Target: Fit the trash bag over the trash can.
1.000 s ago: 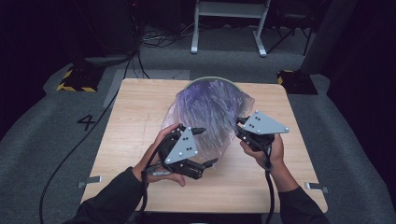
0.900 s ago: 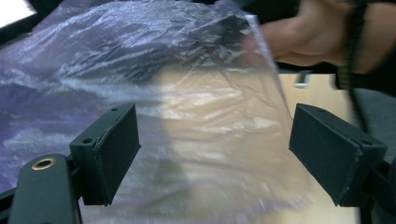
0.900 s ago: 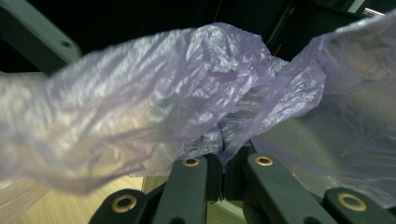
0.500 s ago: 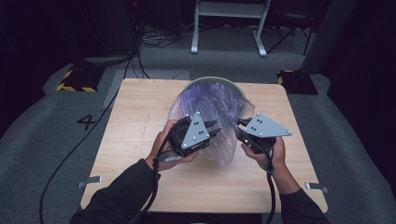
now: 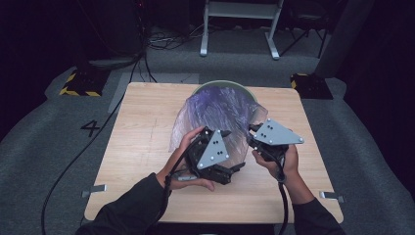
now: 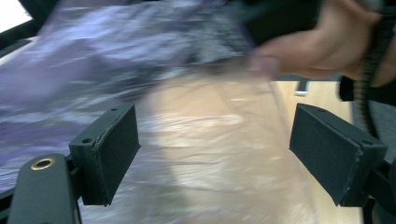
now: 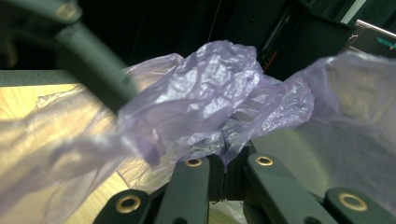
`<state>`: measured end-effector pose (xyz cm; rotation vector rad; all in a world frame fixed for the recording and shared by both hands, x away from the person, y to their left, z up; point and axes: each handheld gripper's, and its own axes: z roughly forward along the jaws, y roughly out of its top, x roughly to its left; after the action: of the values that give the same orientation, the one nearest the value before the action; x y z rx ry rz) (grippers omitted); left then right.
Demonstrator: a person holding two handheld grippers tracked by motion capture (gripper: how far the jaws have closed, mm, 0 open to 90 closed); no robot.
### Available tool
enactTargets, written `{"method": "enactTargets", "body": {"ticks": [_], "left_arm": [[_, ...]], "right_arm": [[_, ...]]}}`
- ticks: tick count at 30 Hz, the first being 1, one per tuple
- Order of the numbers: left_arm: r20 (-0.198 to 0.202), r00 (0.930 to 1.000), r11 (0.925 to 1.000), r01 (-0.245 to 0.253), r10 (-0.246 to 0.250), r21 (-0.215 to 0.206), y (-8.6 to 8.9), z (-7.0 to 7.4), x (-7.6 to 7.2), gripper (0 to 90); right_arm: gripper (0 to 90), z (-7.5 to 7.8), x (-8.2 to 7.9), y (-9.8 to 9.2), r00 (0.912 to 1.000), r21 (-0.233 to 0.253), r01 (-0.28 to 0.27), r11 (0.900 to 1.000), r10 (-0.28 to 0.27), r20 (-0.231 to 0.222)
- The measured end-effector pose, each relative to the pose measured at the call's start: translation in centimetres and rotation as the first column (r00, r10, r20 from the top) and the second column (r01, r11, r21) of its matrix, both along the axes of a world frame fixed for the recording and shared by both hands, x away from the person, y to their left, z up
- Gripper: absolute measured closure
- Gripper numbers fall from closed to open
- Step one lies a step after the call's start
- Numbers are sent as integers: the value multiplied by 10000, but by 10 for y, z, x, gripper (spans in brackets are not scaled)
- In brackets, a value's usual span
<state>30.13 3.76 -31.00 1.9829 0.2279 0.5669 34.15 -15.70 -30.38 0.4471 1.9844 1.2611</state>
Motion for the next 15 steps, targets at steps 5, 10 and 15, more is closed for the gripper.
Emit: {"method": "enactTargets", "body": {"ticks": [5,10,15], "left_arm": [[-125,9984,9984,-552,553,93,-16,-11,4,157],[392,9816,9819,-1880,1870,222,-19,-14,11,397],[637,9722,9741,-2261,2252,75,-9,-11,18,740]], "right_arm": [[898,1,-2,2,9999,-45,161,9999,-161,-14],[896,2,-6,3,10000,39,96,9999,-96,-8],[885,1,-8,4,10000,-34,-59,10000,59,-15]]}}
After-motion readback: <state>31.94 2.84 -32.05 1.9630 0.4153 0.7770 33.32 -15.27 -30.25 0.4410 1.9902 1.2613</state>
